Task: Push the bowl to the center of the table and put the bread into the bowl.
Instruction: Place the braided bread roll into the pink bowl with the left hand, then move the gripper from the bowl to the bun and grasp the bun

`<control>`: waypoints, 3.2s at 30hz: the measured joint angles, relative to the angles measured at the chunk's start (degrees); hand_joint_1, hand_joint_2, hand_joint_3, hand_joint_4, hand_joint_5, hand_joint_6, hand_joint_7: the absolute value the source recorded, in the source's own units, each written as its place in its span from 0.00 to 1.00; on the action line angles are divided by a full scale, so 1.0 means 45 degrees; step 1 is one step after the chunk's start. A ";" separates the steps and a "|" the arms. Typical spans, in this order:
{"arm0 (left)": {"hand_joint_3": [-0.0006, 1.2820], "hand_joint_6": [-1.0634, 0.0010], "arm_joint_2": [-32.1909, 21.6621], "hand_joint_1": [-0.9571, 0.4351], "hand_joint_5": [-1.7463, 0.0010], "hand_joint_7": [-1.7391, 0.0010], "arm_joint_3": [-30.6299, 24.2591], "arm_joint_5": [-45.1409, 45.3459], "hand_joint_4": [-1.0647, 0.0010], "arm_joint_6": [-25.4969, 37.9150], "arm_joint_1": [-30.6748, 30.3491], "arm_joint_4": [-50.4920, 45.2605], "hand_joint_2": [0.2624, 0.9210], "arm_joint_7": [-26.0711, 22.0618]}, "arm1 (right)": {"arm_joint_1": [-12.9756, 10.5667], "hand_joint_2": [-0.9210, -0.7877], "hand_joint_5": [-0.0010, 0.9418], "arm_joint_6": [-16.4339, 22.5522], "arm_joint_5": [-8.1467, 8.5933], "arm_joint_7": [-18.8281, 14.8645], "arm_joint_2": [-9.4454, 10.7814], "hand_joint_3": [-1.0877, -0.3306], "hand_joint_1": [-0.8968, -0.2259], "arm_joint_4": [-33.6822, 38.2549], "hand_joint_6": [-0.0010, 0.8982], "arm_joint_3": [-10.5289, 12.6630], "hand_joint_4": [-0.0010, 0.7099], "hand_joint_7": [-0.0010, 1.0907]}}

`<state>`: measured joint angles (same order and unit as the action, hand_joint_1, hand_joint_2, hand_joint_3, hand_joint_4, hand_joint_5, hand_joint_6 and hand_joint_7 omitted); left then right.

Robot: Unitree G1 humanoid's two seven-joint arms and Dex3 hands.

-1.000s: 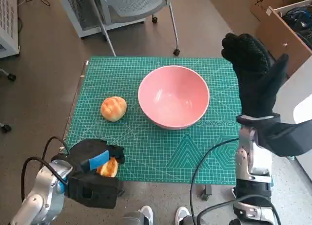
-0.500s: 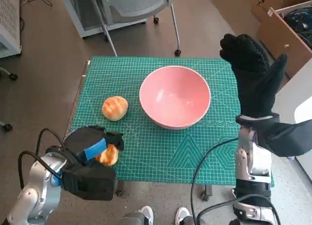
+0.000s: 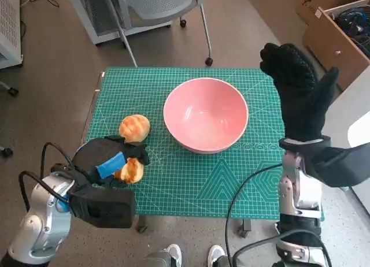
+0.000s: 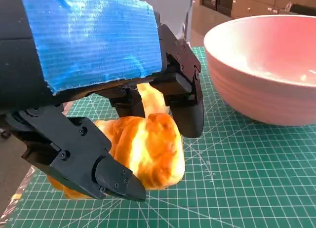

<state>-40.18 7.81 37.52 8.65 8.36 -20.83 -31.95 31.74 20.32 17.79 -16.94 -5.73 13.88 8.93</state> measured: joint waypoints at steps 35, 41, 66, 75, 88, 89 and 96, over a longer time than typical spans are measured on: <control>0.02 0.37 0.4001 0.69 0.40 0.36 0.2121 -0.0721 0.24 -0.1116 0.6844 0.4157 0.97 0.0993 | -0.0098 0.00 0.00 0.0191 -0.0005 -0.0298 -0.0090 0.61 0.49 0.0115 0.14 0.0011 0.44 0.44; 0.02 0.38 0.4608 0.69 0.41 0.34 0.2294 -0.0893 0.24 -0.1686 0.7620 0.5601 0.97 0.1592 | -0.0276 0.00 0.00 0.0190 -0.0019 -0.0291 -0.0189 0.61 0.49 -0.0102 0.13 0.0048 0.44 0.44; 0.03 0.96 0.4677 0.29 1.00 0.81 0.2562 -0.0829 0.99 -0.2485 0.7890 0.6896 0.92 0.2120 | -0.0561 0.00 0.00 0.0189 -0.0067 0.0104 -0.0162 0.62 0.47 -0.0500 0.11 0.0188 0.44 0.46; 0.05 0.96 0.3908 0.22 1.00 0.82 0.2123 -0.0886 0.99 -0.3027 0.7689 0.6579 0.99 0.2466 | -0.0565 0.00 0.00 0.0218 -0.0110 0.0142 -0.0114 0.63 0.47 -0.0447 0.12 0.0093 0.44 0.46; 0.01 0.81 0.2025 0.30 1.00 0.91 0.0132 -0.1880 0.92 -0.3874 0.6747 0.5798 0.98 0.2653 | -0.0570 0.00 0.00 0.0313 -0.0093 0.0135 -0.0072 0.63 0.48 -0.0350 0.12 -0.0005 0.44 0.46; 0.01 0.81 0.1845 0.30 1.00 0.91 -0.0035 -0.1934 0.92 -0.3844 0.6673 0.5792 0.98 0.2621 | -0.0574 0.00 0.00 0.0318 -0.0089 0.0135 -0.0074 0.63 0.48 -0.0350 0.12 0.0000 0.44 0.46; 0.00 0.82 0.1070 0.37 1.00 0.92 -0.0810 -0.2261 0.93 -0.2097 0.6096 0.4709 0.93 0.1575 | -0.0576 0.00 0.00 0.0439 -0.0088 0.0135 -0.0074 0.63 0.48 -0.0242 0.12 0.0005 0.45 0.45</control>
<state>-35.37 4.16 27.35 -0.79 35.79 0.35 -24.86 29.15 22.30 17.39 -16.33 -6.06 12.79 8.95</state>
